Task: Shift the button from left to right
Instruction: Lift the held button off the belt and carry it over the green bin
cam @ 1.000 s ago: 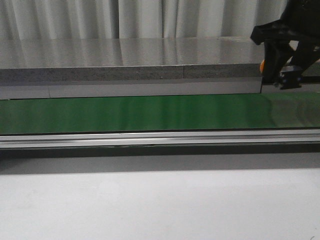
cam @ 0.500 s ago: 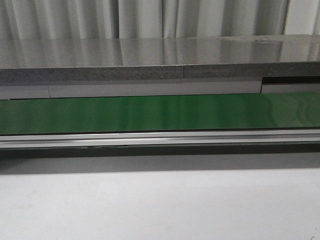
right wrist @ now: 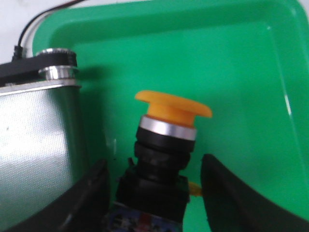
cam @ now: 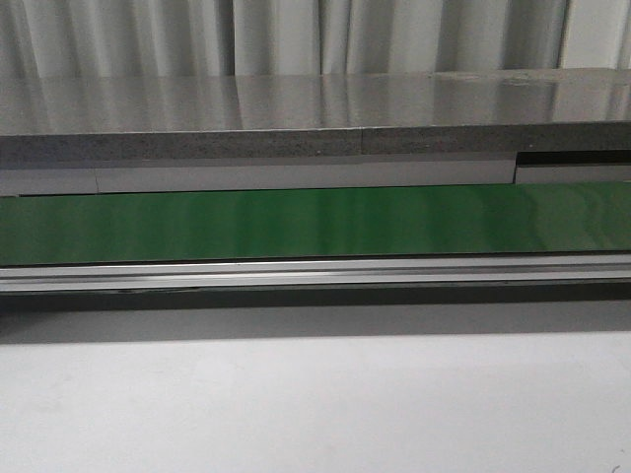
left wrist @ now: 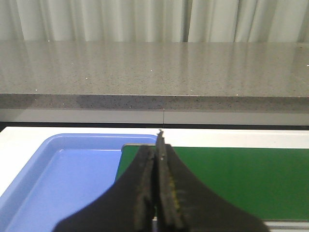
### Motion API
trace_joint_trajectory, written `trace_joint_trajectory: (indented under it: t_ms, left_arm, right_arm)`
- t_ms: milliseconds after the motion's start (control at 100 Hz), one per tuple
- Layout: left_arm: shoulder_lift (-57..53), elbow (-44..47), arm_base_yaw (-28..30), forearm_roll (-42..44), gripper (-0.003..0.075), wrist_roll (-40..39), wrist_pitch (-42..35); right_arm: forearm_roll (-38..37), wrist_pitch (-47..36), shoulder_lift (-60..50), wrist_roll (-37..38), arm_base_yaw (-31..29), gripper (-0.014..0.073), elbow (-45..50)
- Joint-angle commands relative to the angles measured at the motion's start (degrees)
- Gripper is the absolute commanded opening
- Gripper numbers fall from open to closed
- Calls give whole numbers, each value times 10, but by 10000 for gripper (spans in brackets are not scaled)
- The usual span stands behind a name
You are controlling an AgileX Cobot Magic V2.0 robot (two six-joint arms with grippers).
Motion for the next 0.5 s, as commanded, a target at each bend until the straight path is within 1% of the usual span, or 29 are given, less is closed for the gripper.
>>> trace_joint_trajectory:
  t_ms: [0,360,430,490]
  left_arm:
    - [3,-16,-5,-5,-21,1,-44]
    - [3,-16,-5,-5,-20,1,-44]
    - [3,-16,-5,-5,-21,1,-44]
    - [3,-16,-5,-5,-20,1,-44]
  right_arm:
    - [-2,-16,-5,-6,-4,127,-20]
    - [1,1,37,-6,-4,131,-20]
    - [1,3,40,-6,-4,157,-20]
    - [2,4,40,-6,-4,206,-20]
